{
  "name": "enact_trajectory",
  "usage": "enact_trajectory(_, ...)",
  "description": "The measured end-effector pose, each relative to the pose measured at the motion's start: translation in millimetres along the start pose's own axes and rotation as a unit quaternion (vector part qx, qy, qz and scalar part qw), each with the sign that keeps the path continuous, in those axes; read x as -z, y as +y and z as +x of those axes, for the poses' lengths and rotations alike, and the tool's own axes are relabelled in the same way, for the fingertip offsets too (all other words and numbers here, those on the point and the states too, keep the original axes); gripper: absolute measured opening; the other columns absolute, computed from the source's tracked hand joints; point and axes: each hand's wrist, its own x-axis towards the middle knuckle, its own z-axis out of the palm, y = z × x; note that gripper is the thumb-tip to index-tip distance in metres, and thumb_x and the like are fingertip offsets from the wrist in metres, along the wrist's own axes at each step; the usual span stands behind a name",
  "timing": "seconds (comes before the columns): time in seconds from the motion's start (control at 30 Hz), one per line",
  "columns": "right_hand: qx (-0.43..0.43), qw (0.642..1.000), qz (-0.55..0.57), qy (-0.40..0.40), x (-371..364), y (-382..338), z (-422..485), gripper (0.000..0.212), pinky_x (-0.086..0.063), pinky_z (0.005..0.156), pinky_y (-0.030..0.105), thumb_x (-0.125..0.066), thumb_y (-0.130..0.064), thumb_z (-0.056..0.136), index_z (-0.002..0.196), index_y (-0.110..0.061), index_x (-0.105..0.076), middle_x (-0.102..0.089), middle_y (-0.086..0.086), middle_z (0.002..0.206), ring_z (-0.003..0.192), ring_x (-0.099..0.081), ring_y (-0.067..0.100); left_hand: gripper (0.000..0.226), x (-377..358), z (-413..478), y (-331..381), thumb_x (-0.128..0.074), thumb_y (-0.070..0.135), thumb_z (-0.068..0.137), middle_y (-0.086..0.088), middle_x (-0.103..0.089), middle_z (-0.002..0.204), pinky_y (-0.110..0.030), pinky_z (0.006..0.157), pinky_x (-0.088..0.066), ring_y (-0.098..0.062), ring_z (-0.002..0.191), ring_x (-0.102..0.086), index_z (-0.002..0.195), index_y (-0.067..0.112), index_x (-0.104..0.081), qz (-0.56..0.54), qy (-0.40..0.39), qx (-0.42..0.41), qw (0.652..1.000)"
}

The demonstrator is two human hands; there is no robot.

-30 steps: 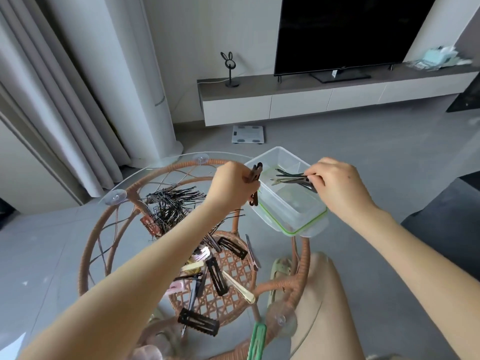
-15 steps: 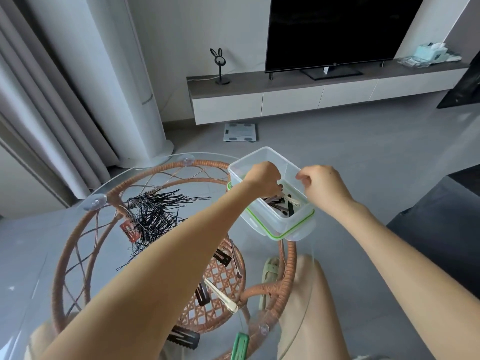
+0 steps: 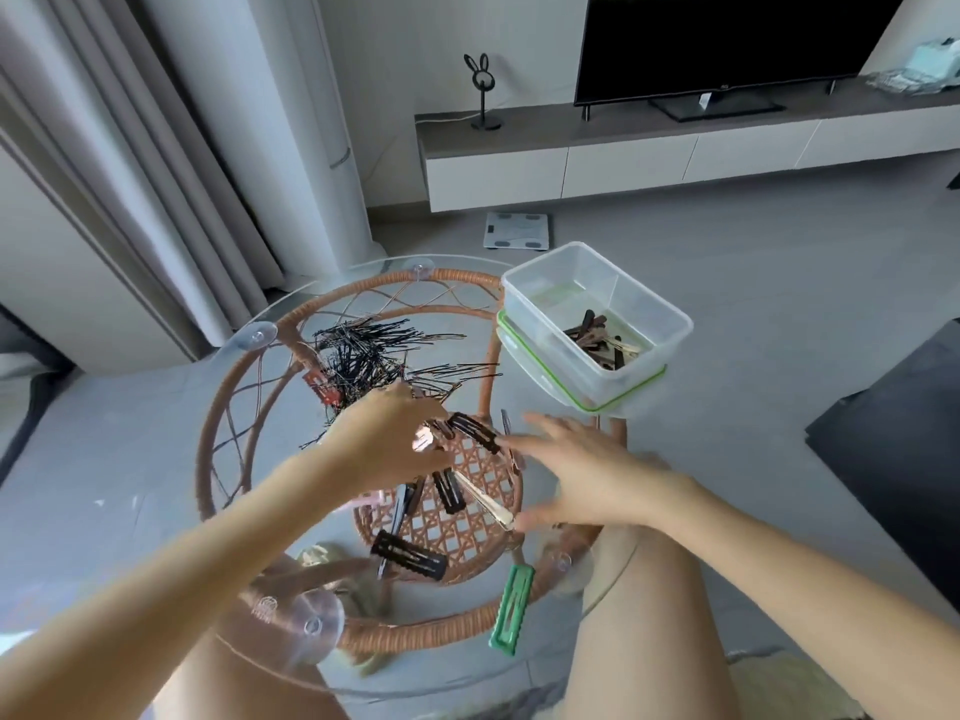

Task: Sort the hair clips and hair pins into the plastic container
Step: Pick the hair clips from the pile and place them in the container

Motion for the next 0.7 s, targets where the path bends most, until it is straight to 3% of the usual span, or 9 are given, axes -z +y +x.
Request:
enact_trajectory(0.13,-0.031,0.996,0.042,0.078,-16,-16,27,0.086,-0.038,0.095,0.038,-0.058,-0.066,0.072,0.142,-0.030,-0.026,-0.032,0.005,0.141,0.128,-0.032,0.024,0.083,-45,-51,-14,-0.060,0.060,0.073,-0.002,-0.035,0.136,-0.030,0.096,-0.047,-0.016,0.119,-0.039,0.143,0.038,-0.020,-0.006,-0.036,0.027,0.999)
enact_trajectory(0.23,-0.054,0.988,0.080,0.123,-22,-28,42,0.063,-0.045,0.081,0.031,-0.065,-0.044,0.080,0.133,-0.020,-0.041,-0.040,0.009,0.126,0.103,-0.048,0.021,0.089,-60,-58,-18,-0.063,0.058,0.072,-0.003,-0.027,0.144,-0.034,0.101,-0.045,-0.020,0.130,-0.030,0.144,0.039,-0.016,0.017,-0.011,0.027,0.999)
enact_trajectory(0.3,-0.073,0.981,0.107,0.144,-22,-36,47,0.047,-0.040,0.071,0.024,-0.063,-0.025,0.085,0.128,-0.016,-0.046,-0.043,0.012,0.123,0.081,-0.049,0.018,0.086,-61,-53,-22,-0.065,0.055,0.072,-0.005,-0.035,0.139,-0.035,0.097,-0.048,-0.021,0.124,-0.036,0.143,0.037,-0.020,0.019,0.010,0.028,0.999)
enact_trajectory(0.47,-0.090,0.972,0.141,0.164,-28,-36,39,0.045,-0.030,0.052,0.010,-0.057,0.002,0.083,0.125,-0.012,-0.047,-0.052,0.005,0.097,0.078,-0.048,0.015,0.077,-59,-45,-24,-0.065,0.040,0.078,-0.002,-0.051,0.120,-0.030,0.089,-0.051,-0.015,0.100,-0.053,0.144,0.031,-0.026,-0.028,0.012,-0.006,1.000)
enact_trajectory(0.6,-0.089,0.966,0.167,0.176,-29,-30,13,0.046,-0.033,0.060,0.009,-0.052,0.001,0.086,0.129,-0.014,-0.049,-0.056,0.001,0.102,0.080,-0.048,0.009,0.065,-62,-48,-24,-0.059,0.038,0.084,0.000,-0.057,0.124,-0.028,0.094,-0.048,-0.016,0.107,-0.055,0.142,0.030,-0.030,-0.026,0.026,-0.025,0.999)
enact_trajectory(0.7,-0.007,0.977,0.176,0.120,-33,-31,-13,0.048,-0.041,0.060,0.013,-0.050,0.001,0.087,0.128,-0.024,-0.049,-0.049,-0.010,0.095,0.069,-0.047,0.002,0.057,-67,-53,-24,-0.053,0.039,0.087,0.002,-0.052,0.125,-0.028,0.097,-0.045,-0.015,0.114,-0.047,0.140,0.040,-0.031,-0.026,0.027,-0.037,0.999)
